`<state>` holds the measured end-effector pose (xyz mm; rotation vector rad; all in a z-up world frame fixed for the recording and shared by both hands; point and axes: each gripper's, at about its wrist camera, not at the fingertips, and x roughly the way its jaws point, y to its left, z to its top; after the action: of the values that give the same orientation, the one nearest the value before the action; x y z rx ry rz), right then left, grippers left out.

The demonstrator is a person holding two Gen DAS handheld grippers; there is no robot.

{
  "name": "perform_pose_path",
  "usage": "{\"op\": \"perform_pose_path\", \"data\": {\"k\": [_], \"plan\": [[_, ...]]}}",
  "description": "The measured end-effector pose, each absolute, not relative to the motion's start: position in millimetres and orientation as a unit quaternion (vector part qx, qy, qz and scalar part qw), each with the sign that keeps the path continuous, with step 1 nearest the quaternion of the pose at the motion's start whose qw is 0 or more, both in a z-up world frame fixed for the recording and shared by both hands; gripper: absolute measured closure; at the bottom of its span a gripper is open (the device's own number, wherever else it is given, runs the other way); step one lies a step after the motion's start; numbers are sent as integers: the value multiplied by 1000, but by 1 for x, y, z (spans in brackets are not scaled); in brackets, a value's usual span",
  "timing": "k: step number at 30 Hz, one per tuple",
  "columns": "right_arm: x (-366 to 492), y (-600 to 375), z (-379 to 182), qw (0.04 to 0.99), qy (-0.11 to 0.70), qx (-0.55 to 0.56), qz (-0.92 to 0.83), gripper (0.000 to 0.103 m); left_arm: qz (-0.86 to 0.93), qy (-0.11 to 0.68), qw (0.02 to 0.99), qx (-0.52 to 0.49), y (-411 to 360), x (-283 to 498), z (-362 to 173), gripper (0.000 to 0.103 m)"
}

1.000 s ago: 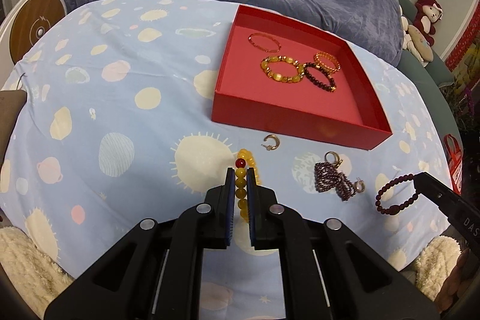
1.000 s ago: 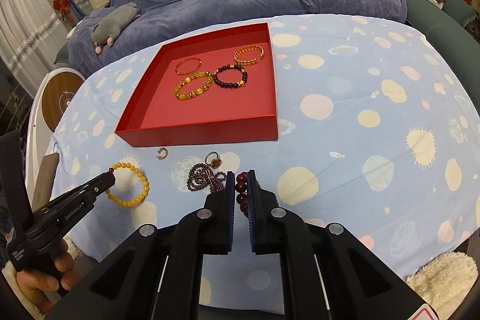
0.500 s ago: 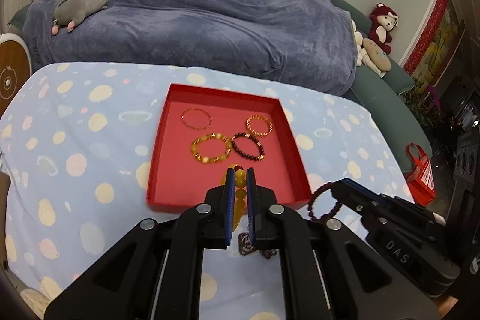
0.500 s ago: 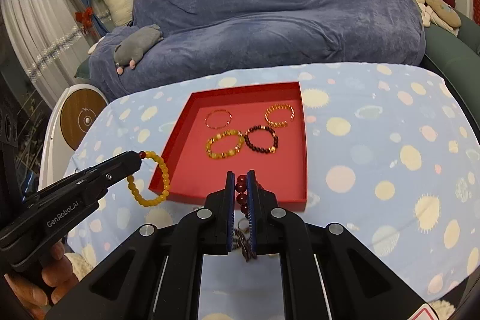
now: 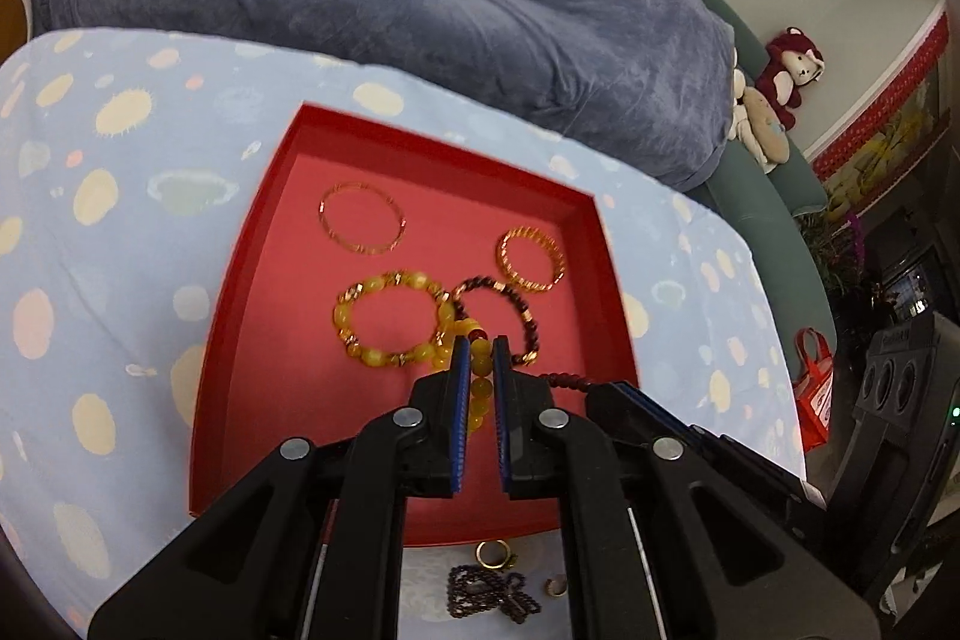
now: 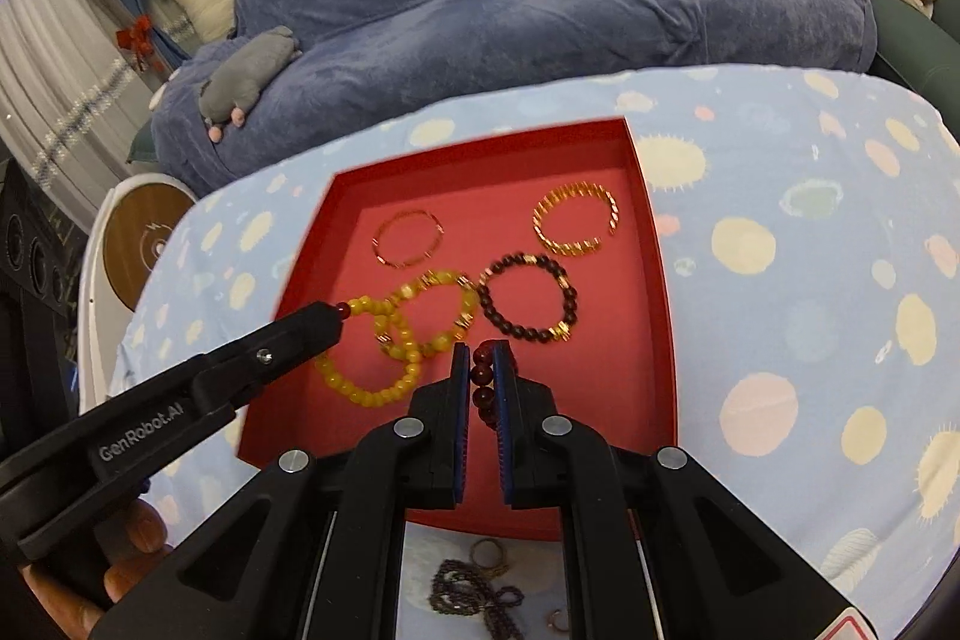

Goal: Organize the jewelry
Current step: 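Carry both bracelets into the red box and open both tools, then withdraw both tools from the box to the remaining jewelry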

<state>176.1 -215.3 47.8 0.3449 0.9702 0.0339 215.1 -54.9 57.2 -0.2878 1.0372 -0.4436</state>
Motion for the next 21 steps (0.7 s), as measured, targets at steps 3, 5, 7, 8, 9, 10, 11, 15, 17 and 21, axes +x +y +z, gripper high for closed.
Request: {"op": "perform_pose_path", "data": {"k": [3,5,7,8,9,10,11,15,17,21], "plan": [[176,-220,24,860,488,150,-2,95,-182,511,833,-111,-48,215,29,96],[174,-221,15,857,496,139,-13,95,-162,518,834,-95,-41,214,17,96],[173,-222,8,855,501,132,-19,95,-147,527,833,-86,-36,215,7,96],[173,-222,7,857,500,126,-19,95,-142,529,832,-82,-34,216,3,96],[173,-220,7,859,498,117,-19,95,-138,529,834,-77,-33,216,0,96],[175,-217,7,860,498,108,-17,95,-134,525,838,-66,-35,215,0,96],[176,-215,7,860,499,102,-18,94,-131,522,841,-53,-37,215,0,96],[178,-210,10,866,490,95,-17,92,-116,519,847,-13,-45,214,-3,90],[177,-210,14,871,482,94,-22,88,-117,517,848,-13,-46,212,-2,83],[171,-211,27,880,464,96,-28,70,-112,496,861,5,-51,206,8,71]]}}
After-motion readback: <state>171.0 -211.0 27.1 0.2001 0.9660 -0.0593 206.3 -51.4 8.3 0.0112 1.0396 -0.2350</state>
